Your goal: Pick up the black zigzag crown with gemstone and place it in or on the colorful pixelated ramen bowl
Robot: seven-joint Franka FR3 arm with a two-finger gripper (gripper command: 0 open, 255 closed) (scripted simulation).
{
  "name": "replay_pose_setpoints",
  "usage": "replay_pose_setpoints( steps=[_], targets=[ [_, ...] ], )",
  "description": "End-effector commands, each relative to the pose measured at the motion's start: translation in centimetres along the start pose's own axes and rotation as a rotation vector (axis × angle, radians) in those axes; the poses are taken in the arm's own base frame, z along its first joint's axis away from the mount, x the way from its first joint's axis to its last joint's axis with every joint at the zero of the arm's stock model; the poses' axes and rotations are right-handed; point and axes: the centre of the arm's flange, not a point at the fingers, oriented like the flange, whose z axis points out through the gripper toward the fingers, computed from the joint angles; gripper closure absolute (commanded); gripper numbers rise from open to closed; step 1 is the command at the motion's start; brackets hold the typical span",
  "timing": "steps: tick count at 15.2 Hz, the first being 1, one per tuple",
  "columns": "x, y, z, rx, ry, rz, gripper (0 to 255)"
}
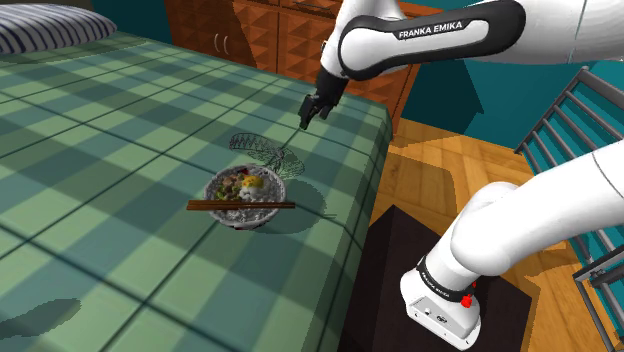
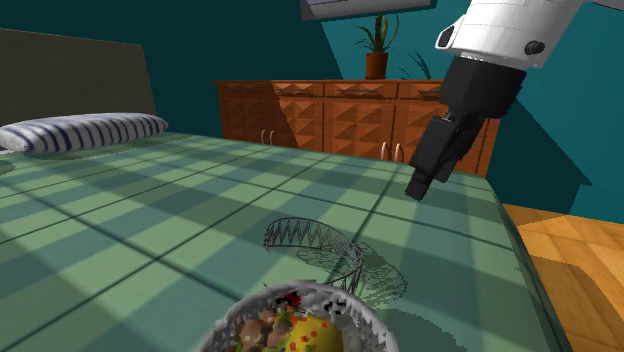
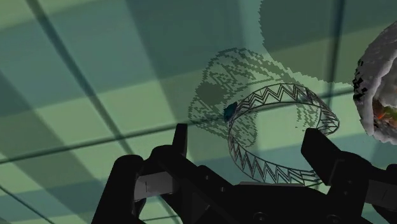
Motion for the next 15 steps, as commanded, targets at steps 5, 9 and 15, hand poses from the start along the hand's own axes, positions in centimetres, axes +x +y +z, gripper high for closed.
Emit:
replay_pose_setpoints(
  steps=[5, 9, 15],
  targets=[
    [3.9, -0.4, 6.7, 0.019, 0.015, -0.008, 0],
    [6.6, -0.6, 11.2, 0.031, 0.023, -0.013, 0],
    [7.4, -0.7, 14.6, 0.035, 0.025, -0.014, 0]
  ],
)
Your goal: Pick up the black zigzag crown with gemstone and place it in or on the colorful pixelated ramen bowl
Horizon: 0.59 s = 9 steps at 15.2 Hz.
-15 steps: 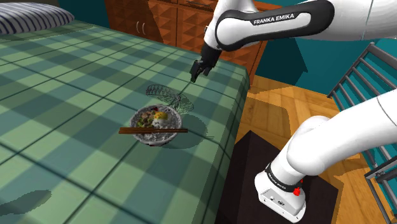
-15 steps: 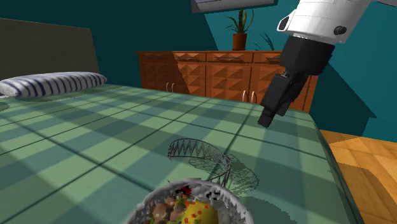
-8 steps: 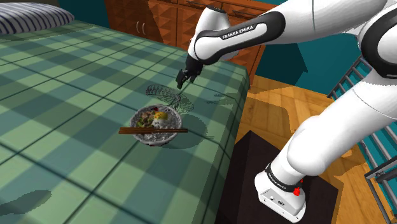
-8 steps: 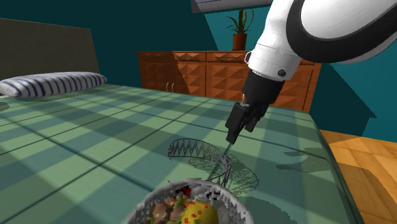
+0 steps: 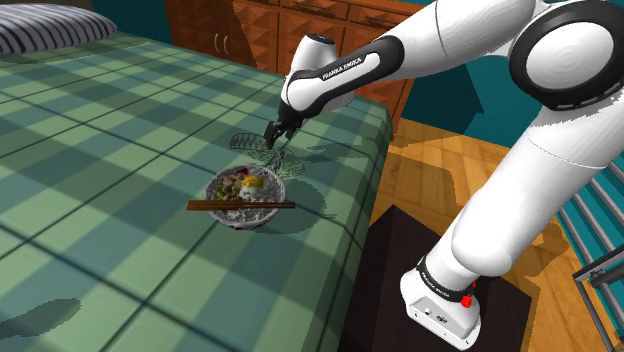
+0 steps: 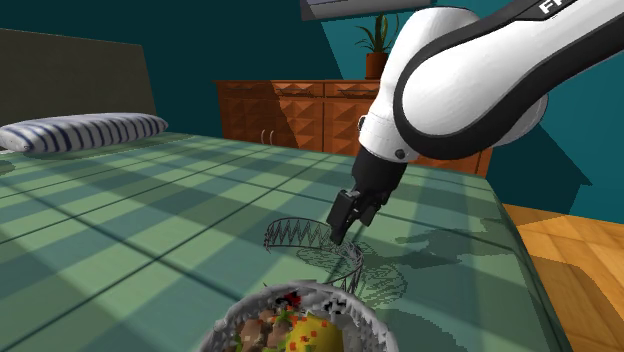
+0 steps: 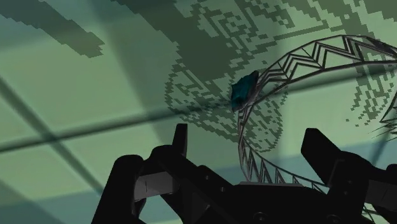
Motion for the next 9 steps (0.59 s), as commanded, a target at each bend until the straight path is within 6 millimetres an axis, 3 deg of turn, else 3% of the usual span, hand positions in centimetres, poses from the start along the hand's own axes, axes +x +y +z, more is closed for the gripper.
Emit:
replay_pose_setpoints(
  steps=[1, 3, 9],
  targets=[
    [0.1, 0.0, 1.1, 0.000, 0.001, 0.000, 0],
    [0.1, 0.0, 2.5, 0.000, 0.001, 0.000, 0],
    [0.1, 0.0, 2.5, 0.000, 0.001, 0.000, 0]
  ],
)
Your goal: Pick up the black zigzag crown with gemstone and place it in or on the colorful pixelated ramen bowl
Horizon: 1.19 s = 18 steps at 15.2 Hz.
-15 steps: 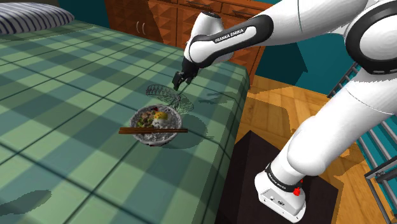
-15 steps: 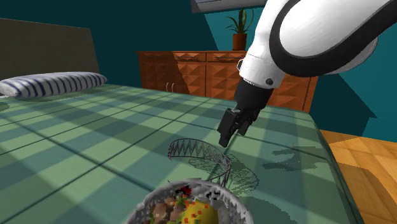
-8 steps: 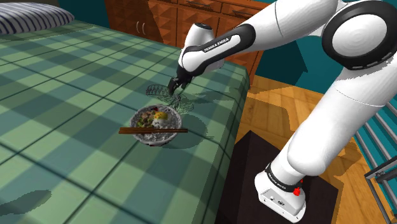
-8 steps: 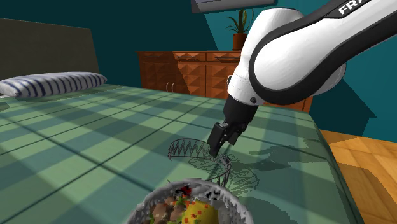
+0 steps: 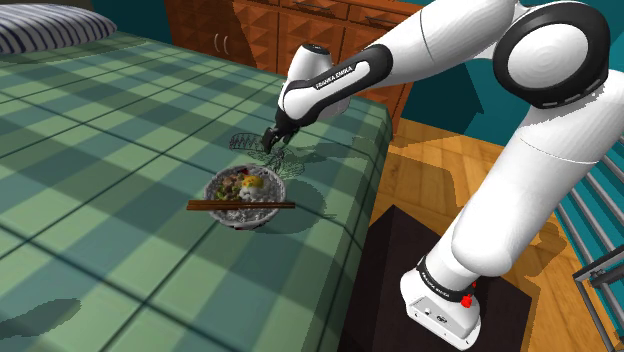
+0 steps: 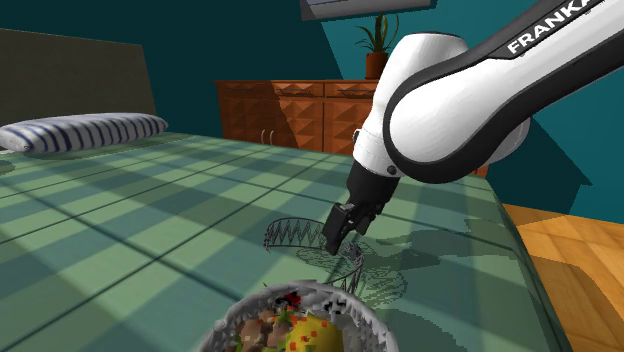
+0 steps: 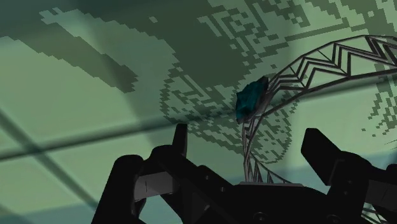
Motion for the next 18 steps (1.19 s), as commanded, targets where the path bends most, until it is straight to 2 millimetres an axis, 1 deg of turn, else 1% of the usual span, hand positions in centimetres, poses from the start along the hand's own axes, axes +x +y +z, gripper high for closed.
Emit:
replay_pose_setpoints(
  steps=[1, 2, 3, 12, 18],
  targets=[
    [0.0, 0.0, 0.0, 0.000, 0.000, 0.000, 0],
    [0.0, 0.0, 0.0, 0.000, 0.000, 0.000, 0],
    [0.0, 0.0, 0.0, 0.000, 0.000, 0.000, 255],
    [0.0, 0.0, 0.0, 0.000, 0.000, 0.000, 255],
    [0.9, -0.2, -3.0, 0.000, 0.000, 0.000, 255]
  ],
)
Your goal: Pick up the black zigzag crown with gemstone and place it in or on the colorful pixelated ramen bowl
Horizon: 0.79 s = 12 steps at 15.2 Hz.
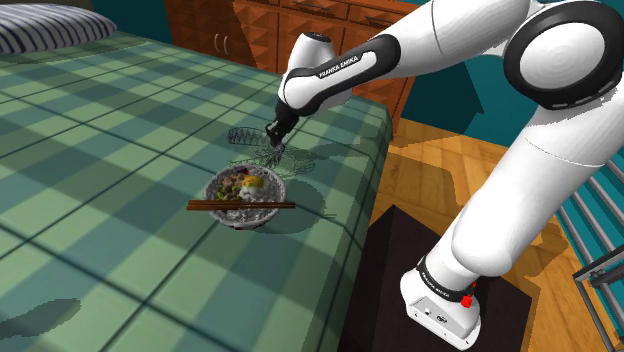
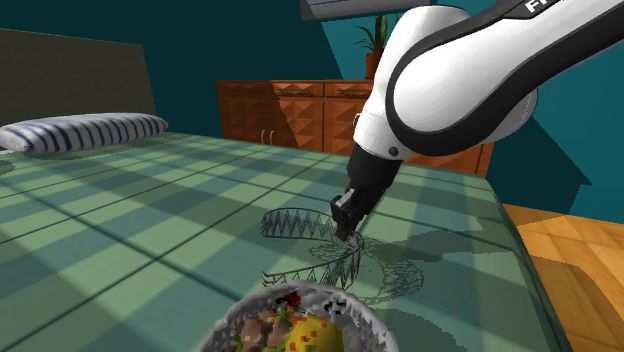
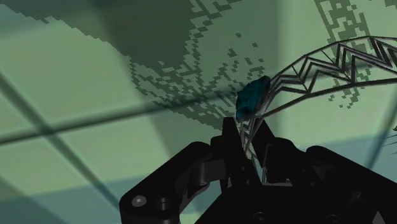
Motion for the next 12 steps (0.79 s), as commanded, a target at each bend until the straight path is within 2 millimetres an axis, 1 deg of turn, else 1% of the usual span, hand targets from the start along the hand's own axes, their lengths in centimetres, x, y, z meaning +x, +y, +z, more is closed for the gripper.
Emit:
replay_pose_setpoints(
  steps=[1, 12],
  targets=[
    [0.2, 0.0, -1.0, 0.000, 0.000, 0.000, 255],
    [1.9, -0.4, -6.6, 0.000, 0.000, 0.000, 255]
  ],
)
